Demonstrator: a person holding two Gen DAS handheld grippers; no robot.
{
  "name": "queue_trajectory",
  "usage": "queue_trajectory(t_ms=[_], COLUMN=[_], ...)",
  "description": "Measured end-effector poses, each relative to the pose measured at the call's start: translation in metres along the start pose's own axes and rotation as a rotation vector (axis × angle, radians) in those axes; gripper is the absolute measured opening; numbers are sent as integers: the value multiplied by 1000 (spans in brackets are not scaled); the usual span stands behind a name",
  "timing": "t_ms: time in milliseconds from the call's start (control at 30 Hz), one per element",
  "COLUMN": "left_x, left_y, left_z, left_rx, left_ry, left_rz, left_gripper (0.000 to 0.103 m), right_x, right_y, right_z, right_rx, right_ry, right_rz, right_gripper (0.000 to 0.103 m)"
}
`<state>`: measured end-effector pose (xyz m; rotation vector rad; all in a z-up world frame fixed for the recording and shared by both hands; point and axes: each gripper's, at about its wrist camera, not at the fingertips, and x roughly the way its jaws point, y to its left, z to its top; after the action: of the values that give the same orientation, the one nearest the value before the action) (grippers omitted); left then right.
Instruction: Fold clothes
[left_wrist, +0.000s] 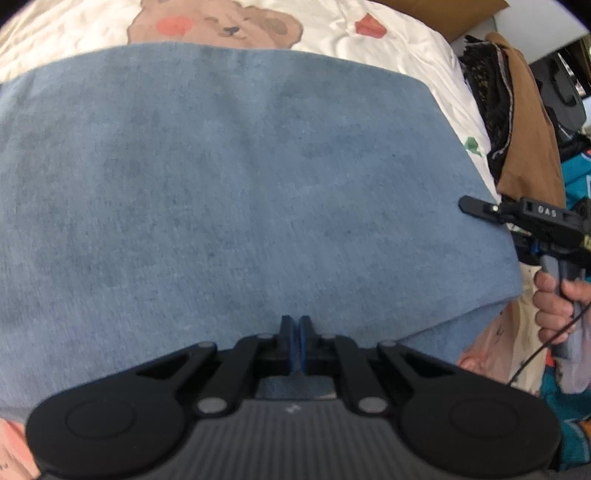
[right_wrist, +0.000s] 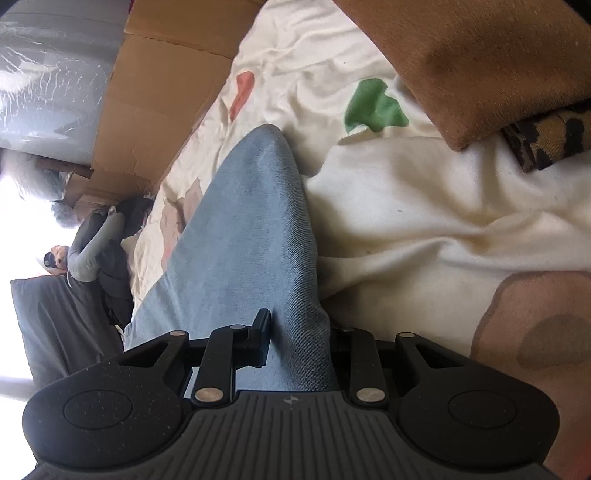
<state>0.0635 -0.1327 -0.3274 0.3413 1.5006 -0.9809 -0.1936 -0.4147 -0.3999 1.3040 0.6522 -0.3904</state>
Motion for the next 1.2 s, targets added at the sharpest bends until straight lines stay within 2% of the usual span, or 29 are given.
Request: queue_trajectory(t_ms=[133,300,433,533,800,1033,1133,1200], left_x=[-3,12,18,15,24,36,18,8], left_y=[-2,4,-2,-3,-4,-9,-19,-18], left_z=[-2,-5,-6,-7,-19,-28,-24,-17], left_rx=[10,-12,17,-4,32,57,125,125], left_ry=[16,61,57,90,122,217,180,162], left_rz=[-9,-11,10,-13,-9,-21,-41,-34], left_gripper=[3,2,2,2,2,1,3,4], right_x=[1,0,0,0,2,8,11,12], right_y=[-1,-1,-1,-1,0,-1,1,2], right_z=[0,-3,-3,-1,1,9,15,17], right_rx=[-2,7,6,4,4,3,-10,-12], right_ry=[4,-3,-3,1,4,-8,-6,-11], right_rz=[-3,-3,-6,-9,-9,-10,-12,-7], right_gripper=[26,26,26,26,26,27,27,26])
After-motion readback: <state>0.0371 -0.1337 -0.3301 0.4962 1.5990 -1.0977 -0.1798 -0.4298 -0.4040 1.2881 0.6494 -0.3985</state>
